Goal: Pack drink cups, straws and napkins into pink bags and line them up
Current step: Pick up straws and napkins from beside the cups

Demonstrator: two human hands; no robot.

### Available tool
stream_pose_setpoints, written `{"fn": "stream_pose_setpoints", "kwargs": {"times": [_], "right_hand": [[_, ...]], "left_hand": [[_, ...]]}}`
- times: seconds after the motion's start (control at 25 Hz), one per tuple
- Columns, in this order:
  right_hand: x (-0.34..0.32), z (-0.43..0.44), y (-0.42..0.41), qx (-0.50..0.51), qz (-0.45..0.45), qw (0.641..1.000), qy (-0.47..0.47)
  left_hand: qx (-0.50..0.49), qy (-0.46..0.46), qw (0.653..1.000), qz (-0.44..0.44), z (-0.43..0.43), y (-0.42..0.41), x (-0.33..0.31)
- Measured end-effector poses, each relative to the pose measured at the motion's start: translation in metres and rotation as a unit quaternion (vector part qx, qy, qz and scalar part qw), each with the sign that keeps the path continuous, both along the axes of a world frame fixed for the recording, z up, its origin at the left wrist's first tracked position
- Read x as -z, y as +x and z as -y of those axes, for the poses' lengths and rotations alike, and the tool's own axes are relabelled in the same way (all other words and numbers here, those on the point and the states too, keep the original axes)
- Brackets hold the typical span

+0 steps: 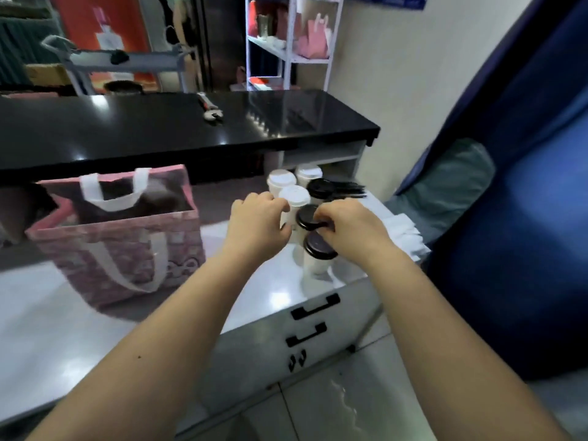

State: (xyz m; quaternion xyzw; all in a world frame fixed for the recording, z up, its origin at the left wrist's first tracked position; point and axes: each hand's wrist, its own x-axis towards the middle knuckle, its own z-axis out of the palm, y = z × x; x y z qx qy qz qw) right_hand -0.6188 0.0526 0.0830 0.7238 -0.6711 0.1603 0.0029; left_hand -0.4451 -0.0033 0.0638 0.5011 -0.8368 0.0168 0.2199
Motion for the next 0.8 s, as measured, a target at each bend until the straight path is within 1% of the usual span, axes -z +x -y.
{"fn": "stream_pose_setpoints", "kwargs": {"times": [0.08, 0.16, 0.28, 0.4, 0.48, 0.6, 0.68, 0.8], "right_hand": [[0.016, -0.041, -0.065, 0.042, 0.006, 0.999, 0.011], [0.039, -0.075, -0.114, 0.077, 0.026, 0.997, 0.012], [0.07, -0.114, -0.16, 0.099, 0.038, 0.994, 0.03], [0.099, -0.133, -0.193, 0.123, 0.056, 0.989, 0.062], [0.117, -0.136, -0.206, 0.138, 0.075, 0.985, 0.076], [0.133, -0.122, -0.223, 0.151, 0.093, 0.98, 0.094], [0.135, -0.099, -0.238, 0.157, 0.099, 0.978, 0.094], [0.128, -0.054, -0.261, 0.169, 0.087, 0.978, 0.08]], "left_hand": [[0.049, 0.029, 0.998, -0.001, -0.029, -0.075, 0.018], [0.077, 0.067, 0.995, 0.013, -0.054, -0.129, 0.039], [0.087, 0.112, 0.989, 0.031, -0.08, -0.183, 0.071], [0.106, 0.144, 0.982, 0.057, -0.098, -0.215, 0.096], [0.11, 0.166, 0.976, 0.083, -0.103, -0.228, 0.111], [0.075, 0.167, 0.978, 0.102, -0.087, -0.246, 0.122], [0.064, 0.138, 0.984, 0.089, -0.058, -0.262, 0.118], [0.081, 0.096, 0.991, 0.055, -0.003, -0.296, 0.108]]}}
